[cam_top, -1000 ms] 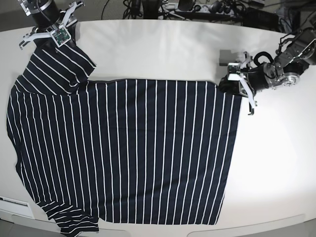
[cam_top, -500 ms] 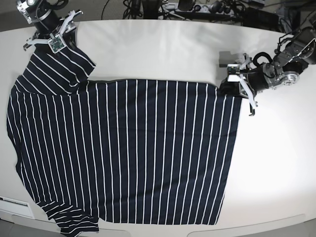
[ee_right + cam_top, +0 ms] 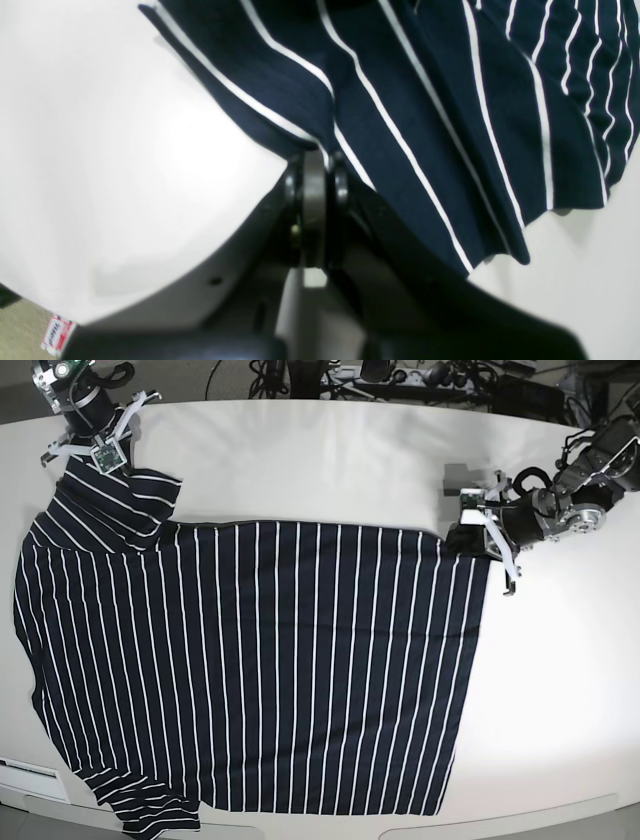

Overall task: Fold the T-shirt properly
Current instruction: 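Pinch the shirt edge corners with both grippers, then lift the gripped edge and pull it away from the hem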

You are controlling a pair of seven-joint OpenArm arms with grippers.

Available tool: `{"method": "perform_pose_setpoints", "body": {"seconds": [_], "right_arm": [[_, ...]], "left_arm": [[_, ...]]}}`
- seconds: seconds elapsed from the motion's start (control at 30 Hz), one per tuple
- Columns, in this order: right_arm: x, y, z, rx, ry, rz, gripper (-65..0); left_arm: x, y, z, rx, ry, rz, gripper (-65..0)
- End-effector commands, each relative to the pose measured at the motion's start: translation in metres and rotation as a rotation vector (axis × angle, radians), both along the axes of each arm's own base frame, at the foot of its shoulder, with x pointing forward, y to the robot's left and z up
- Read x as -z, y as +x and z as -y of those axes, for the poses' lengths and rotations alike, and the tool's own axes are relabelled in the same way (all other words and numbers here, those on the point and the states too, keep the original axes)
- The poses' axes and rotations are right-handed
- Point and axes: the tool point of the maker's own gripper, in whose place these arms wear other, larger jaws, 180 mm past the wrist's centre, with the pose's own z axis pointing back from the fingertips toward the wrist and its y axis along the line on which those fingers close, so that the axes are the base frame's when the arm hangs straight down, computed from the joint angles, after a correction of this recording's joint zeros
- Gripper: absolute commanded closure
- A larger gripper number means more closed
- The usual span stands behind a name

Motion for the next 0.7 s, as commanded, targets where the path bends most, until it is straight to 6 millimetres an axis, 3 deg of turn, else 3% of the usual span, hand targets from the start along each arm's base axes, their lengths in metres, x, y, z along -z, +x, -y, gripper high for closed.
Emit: {"method": "perform_pose_setpoints", "body": {"seconds": [0.0,0.17,0.33,0.47,0.67], "right_arm": [[-0.01,0.002,-0.001,-0.016,-0.011,0.017,0.0],[-0.058,0.015,-0.007,-0.04,-0.091,0.146,0.0],[-0.099,0.009,-0.004,-0.051,-0.171,0.211,0.0],[-0.095,-0.01,0.011,-0.041,-0.209,0.142,0.0],[-0.083,-0.041,0.012,-0.032,-0.195,0.031,0.0]], "left_arm": [[0.002,0.002,-0.02,-0.007,0.095,0.012,0.0],[-0.02,0.008,-0.015,0.003,0.091,0.092,0.0],[-0.04,0.005,-0.011,0.042,0.1,0.125,0.0],[-0.047,-0.006,-0.005,0.062,0.102,0.122,0.0],[-0.036,-0.043,0.002,0.084,0.091,0.05,0.0]]}}
